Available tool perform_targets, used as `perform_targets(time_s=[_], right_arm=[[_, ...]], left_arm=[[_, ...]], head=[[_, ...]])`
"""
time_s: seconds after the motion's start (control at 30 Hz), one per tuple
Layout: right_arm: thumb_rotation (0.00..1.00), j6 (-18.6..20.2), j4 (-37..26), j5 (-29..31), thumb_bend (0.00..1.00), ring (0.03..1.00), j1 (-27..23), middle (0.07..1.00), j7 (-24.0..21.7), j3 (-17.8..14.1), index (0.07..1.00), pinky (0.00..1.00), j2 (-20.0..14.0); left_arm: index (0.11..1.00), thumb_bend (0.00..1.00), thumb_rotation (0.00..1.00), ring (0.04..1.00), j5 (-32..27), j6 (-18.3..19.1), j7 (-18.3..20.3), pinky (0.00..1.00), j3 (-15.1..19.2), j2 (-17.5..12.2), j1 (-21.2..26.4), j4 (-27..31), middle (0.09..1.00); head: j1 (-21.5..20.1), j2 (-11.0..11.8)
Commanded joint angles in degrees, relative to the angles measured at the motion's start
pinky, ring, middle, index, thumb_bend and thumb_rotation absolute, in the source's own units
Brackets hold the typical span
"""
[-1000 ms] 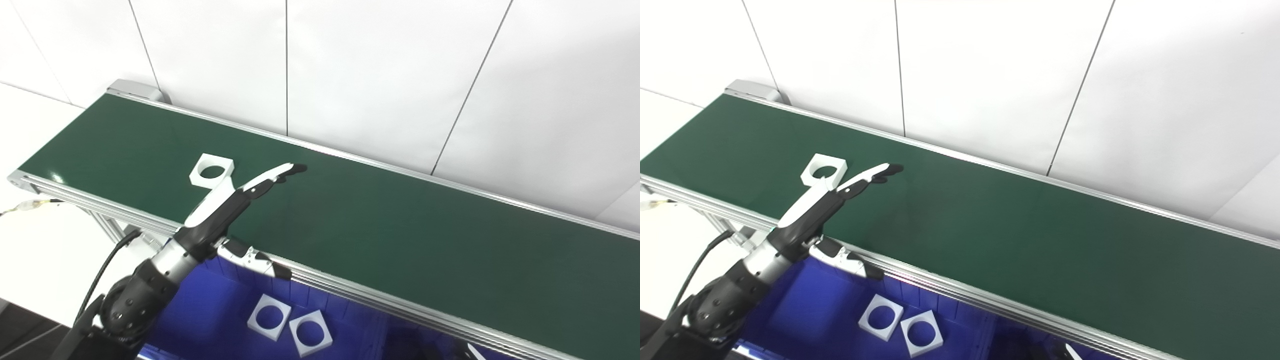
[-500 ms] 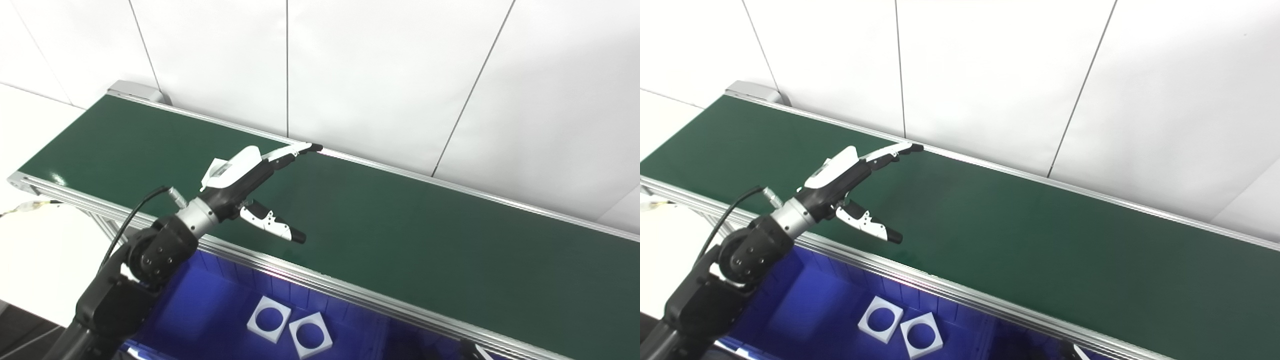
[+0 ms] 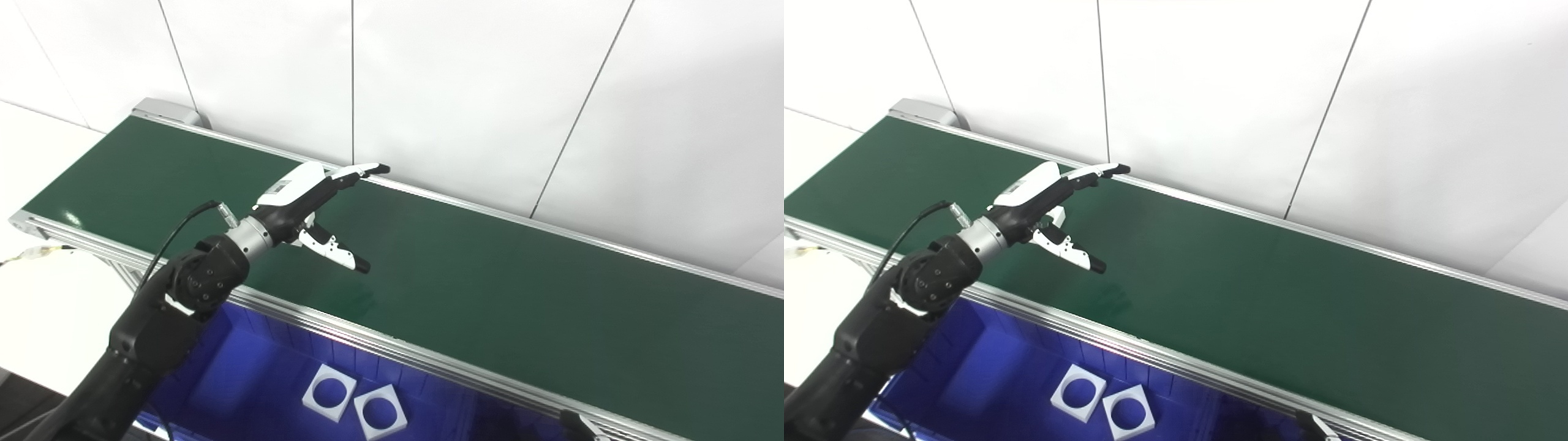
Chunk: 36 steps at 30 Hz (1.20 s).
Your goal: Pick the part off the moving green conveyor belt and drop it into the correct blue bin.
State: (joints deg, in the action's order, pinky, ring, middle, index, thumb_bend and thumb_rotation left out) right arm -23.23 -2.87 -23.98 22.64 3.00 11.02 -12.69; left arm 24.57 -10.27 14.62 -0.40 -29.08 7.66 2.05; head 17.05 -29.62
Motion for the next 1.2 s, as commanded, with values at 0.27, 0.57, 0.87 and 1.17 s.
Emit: perform_targets(time_s=[0.27, 0.57, 0.87, 1.17], right_arm=[[0.16, -3.1, -1.4, 0.3, 1.0, 0.761, 0.0, 0.795, 1.0, -0.4, 0.822, 0.68, 0.1], [0.18, -3.2, -1.6, -0.2, 1.0, 0.755, 0.1, 0.79, 1.4, -0.5, 0.818, 0.67, 0.1], [0.18, -3.0, -1.9, -0.2, 1.0, 0.758, 0.5, 0.792, 1.3, -0.5, 0.815, 0.67, 0.2], [0.19, -3.2, -2.1, -0.3, 1.0, 0.759, 0.8, 0.794, 1.5, -0.5, 0.813, 0.67, 0.3]], left_arm=[[0.927, 0.94, 0.37, 0.908, 2.3, -0.7, -2.7, 0.85, 0.0, -2.3, 4.8, -6.1, 0.934], [0.931, 0.96, 0.33, 0.916, 1.9, -2.5, -4.2, 0.88, -0.4, -3.1, 7.2, -13.8, 0.934], [0.928, 0.96, 0.27, 0.921, 3.9, -2.7, -7.3, 0.88, -1.7, -3.2, 8.6, -20.1, 0.936], [0.935, 0.95, 0.23, 0.933, 5.7, -0.9, -8.0, 0.88, -4.4, -3.0, 9.8, -24.1, 0.958]], head=[[0.5, -0.1], [0.6, -0.1], [0.5, -0.1], [0.4, -0.5]])
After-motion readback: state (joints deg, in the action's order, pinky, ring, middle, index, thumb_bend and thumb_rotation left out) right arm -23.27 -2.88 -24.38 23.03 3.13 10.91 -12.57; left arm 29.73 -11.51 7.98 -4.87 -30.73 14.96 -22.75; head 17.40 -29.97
